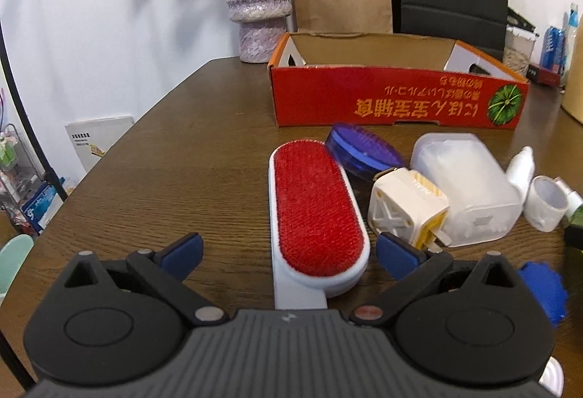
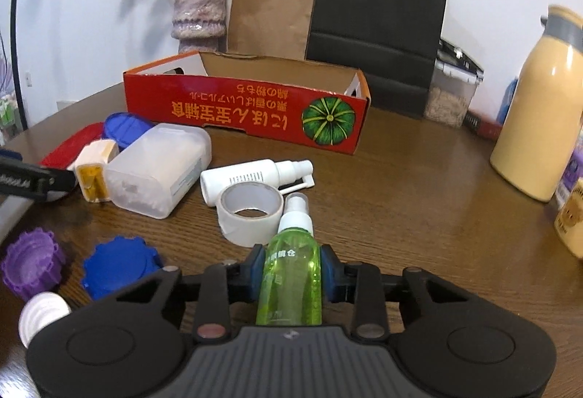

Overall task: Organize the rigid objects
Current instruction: 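Close the right tool on the spray bottle while the left tool grasps the lint brush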

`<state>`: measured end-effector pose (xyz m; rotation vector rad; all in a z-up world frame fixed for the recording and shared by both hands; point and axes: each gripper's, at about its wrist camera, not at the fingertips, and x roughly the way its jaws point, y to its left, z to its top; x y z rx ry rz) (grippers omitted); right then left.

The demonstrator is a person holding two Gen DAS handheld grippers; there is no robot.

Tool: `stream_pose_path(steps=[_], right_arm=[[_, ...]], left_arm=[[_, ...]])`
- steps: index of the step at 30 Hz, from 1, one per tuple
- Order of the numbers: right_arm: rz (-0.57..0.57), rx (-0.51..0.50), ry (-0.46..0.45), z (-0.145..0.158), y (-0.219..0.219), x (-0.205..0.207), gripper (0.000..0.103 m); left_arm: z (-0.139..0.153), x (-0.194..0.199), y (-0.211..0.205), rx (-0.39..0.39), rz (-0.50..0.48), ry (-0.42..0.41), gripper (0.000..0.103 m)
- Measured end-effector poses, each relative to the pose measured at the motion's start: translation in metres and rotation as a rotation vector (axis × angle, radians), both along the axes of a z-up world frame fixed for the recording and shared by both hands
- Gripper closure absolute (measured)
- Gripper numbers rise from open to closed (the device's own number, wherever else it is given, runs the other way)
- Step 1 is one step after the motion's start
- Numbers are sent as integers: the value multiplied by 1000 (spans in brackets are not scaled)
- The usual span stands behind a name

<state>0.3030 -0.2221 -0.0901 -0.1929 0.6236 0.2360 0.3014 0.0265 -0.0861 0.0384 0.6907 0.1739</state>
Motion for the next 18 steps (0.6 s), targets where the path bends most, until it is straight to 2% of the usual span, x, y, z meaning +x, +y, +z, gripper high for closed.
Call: stream_pose_path(steps=[2,4,6,9,18], right_arm=[[8,8,4,1,-1,1,72],[8,21,8,1,-3,2,72],[9,18,7,1,-2,2,72],[14,17,5,1,-1,1,72],[-6,23,5,1,-2,1,72]], left_arm=[[-2,2,0,-8,-6,8,7],[-3,4,-1,-12,-8,10,19],[-4,5,-1,-25,-16,13,26],[-3,3,-4,-37,-44,-1,44],[-3,-1,-2,-30,-22,-19,44]])
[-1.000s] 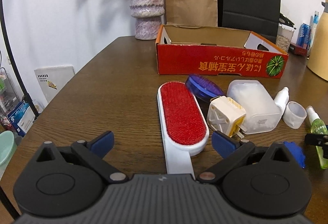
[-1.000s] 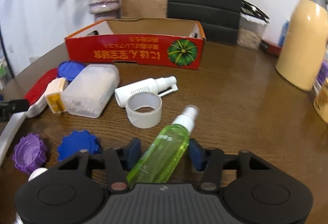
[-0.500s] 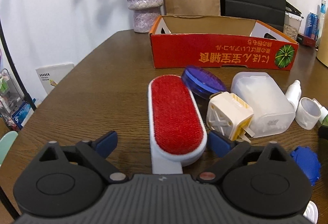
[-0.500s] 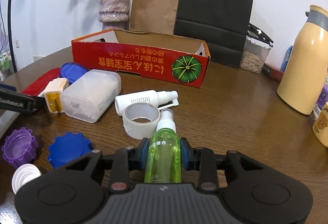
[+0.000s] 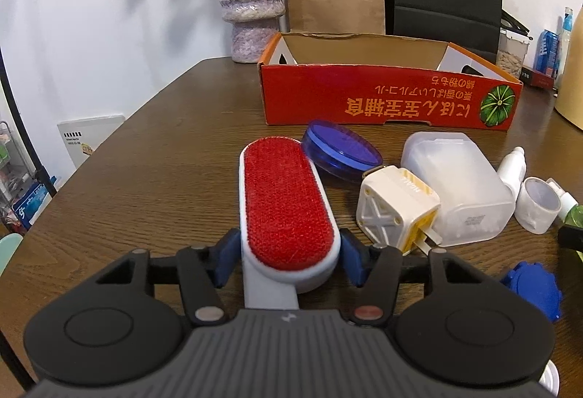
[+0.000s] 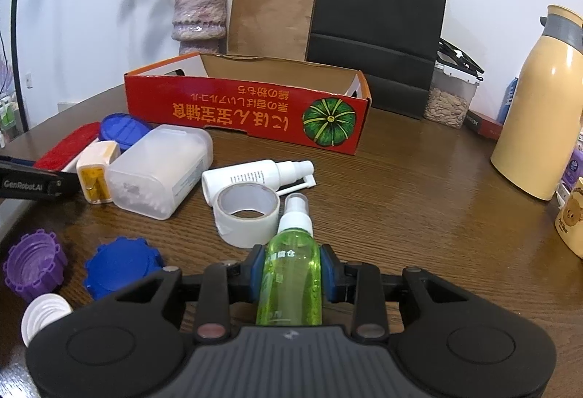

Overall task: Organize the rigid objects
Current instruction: 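Close the right tool on the spray bottle while the left tool grasps the lint brush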

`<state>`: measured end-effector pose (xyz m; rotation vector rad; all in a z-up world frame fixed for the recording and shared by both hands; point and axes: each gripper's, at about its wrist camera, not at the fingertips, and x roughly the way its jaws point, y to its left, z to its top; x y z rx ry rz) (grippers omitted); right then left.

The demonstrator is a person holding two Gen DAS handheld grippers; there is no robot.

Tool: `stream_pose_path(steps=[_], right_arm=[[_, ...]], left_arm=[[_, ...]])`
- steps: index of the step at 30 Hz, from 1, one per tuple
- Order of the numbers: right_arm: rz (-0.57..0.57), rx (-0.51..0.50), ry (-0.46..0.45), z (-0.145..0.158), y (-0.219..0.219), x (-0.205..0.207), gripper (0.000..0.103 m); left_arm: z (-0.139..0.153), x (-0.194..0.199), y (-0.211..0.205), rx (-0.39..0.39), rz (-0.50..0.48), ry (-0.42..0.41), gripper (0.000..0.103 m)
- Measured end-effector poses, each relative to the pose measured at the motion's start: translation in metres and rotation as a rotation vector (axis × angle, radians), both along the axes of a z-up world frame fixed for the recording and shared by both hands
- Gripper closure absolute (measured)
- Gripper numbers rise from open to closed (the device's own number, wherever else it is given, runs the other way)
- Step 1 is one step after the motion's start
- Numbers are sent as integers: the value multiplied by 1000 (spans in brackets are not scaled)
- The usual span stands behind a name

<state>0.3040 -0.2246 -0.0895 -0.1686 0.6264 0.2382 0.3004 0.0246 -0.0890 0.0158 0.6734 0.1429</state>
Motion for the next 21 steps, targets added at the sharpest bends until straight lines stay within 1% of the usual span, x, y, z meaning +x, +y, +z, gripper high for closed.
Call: stream_pose_path(steps=[5,8,13,17,21], right_arm=[[-19,5,-4,1,-2,0,72],[-26,15,-23,2,-2,-3,72],[-43,27,-84,7,-2,-12,73],[-40,28,-87,8,1,-12,73],[-52,54,-101,14,2,-13,73]], left_arm=[[4,-9,1,-3,-7,-41,45],[7,-13,0,2,-2,-60,45],[9,-15,0,10,11,-68,45],[12,-16,0,12,10,-79,45],[17,-18,0,9,-4,-85,45]])
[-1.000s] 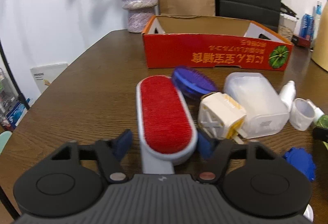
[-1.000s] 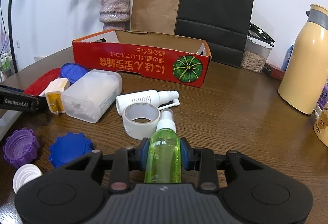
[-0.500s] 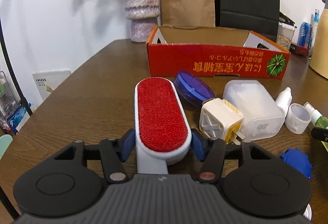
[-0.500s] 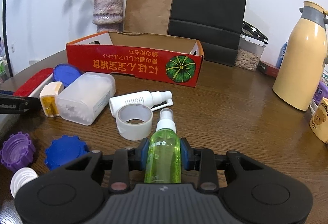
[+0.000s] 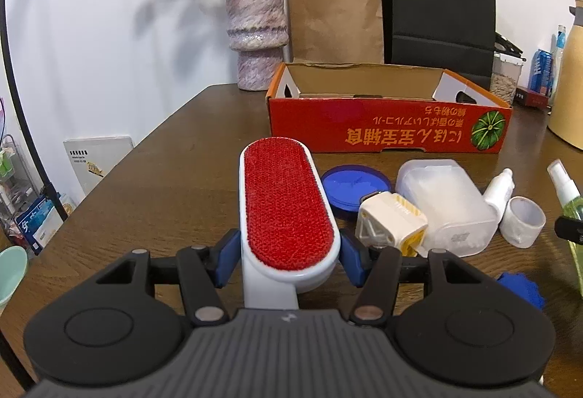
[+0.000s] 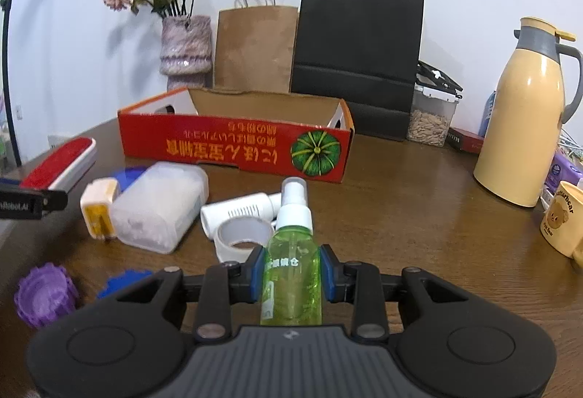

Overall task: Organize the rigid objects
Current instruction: 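Carry the spray bottle and lint brush into the red box with both tools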

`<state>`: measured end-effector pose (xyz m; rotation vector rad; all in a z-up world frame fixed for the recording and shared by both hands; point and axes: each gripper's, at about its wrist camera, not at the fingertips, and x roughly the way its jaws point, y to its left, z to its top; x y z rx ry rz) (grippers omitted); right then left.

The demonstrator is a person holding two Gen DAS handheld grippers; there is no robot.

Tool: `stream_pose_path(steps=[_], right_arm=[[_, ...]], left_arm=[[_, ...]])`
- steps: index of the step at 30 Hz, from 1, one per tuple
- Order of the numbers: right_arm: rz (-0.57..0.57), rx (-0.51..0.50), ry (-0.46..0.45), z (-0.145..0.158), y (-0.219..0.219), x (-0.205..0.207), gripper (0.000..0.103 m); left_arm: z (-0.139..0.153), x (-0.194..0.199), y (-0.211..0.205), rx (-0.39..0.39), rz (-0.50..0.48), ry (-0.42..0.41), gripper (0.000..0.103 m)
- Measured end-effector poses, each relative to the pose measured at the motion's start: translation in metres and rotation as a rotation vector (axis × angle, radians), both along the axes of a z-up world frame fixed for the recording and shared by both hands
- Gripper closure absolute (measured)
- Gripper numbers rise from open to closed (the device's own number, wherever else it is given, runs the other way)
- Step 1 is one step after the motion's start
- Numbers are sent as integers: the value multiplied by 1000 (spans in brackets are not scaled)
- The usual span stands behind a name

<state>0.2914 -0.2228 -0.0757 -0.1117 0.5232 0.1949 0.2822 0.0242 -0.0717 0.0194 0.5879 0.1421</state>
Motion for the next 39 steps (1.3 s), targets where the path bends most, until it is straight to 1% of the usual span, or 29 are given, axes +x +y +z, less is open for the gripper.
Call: stream_pose_path(steps=[5,11,19,30,39], right_arm=[[0,17,-17,8,4,0,73],[0,40,-46,22,6,2,73],[-2,65,-99,46,11,11,73],[-15,95,-146,68,18,51,73],[-17,144,-149,78,22,92,73]], left_arm=[[8,-1,0,2,-11,-10,45],[26,-3,-1,0,-29,-52,45],[47,7,-6,-10,-51,-89,45],[71,39,-16,-38,-82,-119,45],[82,78,-21,-63,-67,-136,45]])
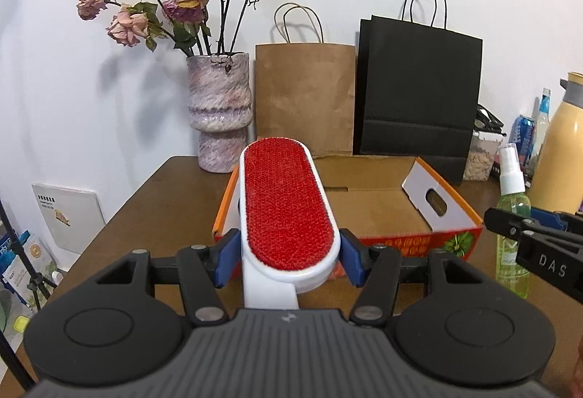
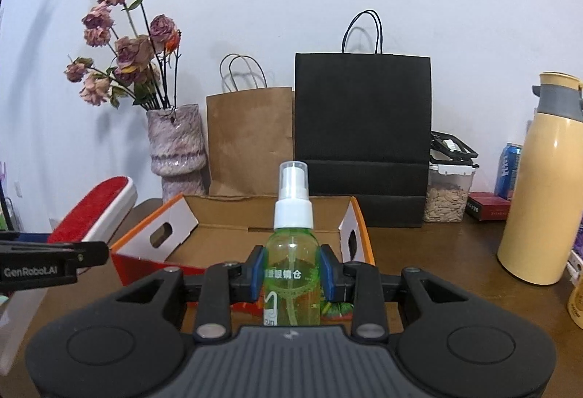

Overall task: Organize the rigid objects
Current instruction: 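Carry the spray bottle and lint brush into the red box with both tools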

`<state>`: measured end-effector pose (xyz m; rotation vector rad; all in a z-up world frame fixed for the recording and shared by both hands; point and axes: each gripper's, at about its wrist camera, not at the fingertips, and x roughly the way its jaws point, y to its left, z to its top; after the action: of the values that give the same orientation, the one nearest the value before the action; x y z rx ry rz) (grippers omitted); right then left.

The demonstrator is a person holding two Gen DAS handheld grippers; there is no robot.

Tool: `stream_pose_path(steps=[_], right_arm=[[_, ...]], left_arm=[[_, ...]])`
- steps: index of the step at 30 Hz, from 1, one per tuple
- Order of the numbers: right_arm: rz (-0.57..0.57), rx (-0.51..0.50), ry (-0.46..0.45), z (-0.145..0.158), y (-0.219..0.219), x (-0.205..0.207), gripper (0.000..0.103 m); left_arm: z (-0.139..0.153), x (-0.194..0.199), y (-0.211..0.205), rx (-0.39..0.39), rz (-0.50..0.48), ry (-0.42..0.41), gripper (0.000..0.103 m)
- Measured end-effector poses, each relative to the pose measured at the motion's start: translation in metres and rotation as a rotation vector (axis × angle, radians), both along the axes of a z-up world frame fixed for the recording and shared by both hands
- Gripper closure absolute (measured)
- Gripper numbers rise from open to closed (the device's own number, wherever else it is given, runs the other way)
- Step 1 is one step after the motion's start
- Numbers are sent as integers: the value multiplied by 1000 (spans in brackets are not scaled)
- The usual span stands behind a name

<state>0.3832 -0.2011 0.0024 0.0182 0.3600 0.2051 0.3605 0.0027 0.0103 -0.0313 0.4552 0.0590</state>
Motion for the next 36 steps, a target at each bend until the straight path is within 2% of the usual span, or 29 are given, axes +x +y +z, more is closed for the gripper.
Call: stream_pose_path(steps=[16,27,36], right_arm=[[20,43,22,2,9,75,73],[31,64,42,4,10,127,73],[51,49,84,-5,21,164,73]], left_arm=[[5,73,-5,-31,10,-6,45],[4,118,-3,-18,30,8,45],[-4,151,6,-2,51,33,45]])
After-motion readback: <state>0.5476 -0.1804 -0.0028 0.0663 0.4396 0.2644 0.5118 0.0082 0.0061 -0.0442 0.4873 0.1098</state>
